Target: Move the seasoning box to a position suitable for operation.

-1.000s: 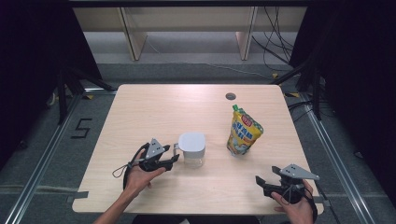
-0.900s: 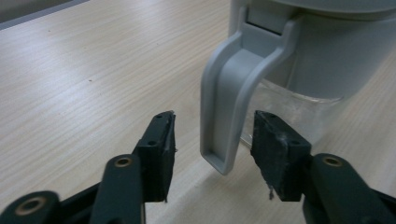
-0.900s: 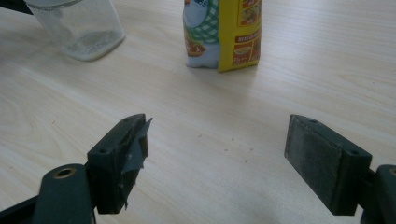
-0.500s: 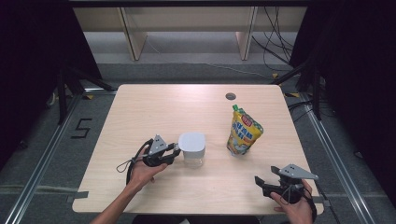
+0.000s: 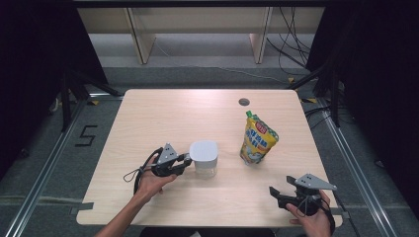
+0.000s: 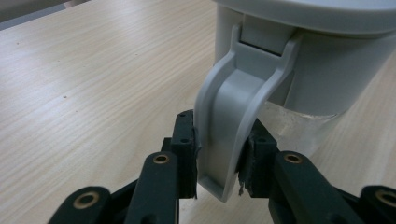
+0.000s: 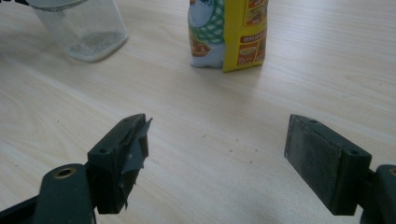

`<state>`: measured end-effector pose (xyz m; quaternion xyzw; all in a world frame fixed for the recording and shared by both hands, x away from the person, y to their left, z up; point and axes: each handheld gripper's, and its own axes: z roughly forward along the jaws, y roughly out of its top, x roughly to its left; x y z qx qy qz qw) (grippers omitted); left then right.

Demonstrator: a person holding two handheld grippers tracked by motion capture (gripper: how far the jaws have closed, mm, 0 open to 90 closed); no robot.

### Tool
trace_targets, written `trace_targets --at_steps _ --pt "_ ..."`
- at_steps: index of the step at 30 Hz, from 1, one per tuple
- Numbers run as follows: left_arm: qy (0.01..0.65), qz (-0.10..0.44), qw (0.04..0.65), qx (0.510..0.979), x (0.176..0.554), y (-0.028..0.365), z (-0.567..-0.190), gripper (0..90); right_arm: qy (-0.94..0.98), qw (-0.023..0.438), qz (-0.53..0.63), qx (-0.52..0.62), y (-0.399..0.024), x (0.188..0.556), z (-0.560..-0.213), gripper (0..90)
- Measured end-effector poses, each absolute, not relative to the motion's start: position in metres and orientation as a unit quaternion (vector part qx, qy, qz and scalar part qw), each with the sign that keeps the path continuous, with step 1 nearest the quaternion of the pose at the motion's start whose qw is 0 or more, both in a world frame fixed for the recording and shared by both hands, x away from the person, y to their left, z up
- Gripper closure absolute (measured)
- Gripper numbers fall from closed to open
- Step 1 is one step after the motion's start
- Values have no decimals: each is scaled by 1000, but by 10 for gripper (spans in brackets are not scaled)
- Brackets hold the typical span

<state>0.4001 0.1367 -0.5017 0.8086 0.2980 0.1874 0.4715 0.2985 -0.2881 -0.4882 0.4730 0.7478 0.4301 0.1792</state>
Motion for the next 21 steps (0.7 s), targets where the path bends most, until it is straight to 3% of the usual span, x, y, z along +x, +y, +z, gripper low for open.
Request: trace_targets --at_steps 21 --pt "252 152 469 833 361 124 -498 702 755 190 435 452 -290 301 -489 227"
